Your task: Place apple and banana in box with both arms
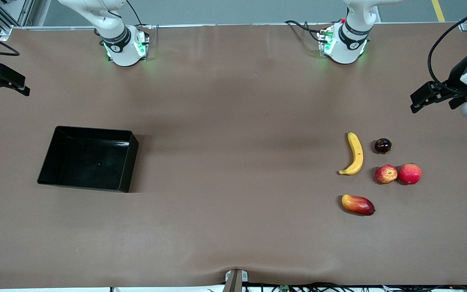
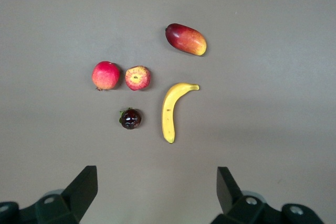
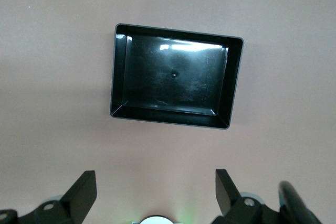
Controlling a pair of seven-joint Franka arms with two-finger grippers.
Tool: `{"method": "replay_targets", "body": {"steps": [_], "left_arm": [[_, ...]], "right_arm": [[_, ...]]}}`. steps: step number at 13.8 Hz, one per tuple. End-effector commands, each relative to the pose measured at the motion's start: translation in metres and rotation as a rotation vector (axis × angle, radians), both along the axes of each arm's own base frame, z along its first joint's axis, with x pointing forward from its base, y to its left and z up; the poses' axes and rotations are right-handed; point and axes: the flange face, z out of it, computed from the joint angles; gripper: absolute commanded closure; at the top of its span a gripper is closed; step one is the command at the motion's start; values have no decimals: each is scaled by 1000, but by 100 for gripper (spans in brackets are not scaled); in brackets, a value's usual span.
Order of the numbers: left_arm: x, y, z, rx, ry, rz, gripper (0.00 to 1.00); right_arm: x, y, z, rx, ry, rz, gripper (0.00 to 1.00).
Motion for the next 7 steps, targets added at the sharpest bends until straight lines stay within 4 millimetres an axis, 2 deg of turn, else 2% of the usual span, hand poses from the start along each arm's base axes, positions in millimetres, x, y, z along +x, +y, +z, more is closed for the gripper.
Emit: {"method": "replay_targets", "body": {"steps": [1,4,6,7], "left_arm": [[0,3,6,-3,4,5,0],[3,3,1,-1,13,7,0],[18,10,-9,13,21,0,0],[29,15,-26,15,32,11,0]], "right_arm": [[-5,-2,7,16,-15,-4,0],[-6,-6,7,13,-10,-10,0],[1,-8,5,9,-8,-9,0],[7,-9,-2,9,1,-11,0]]}}
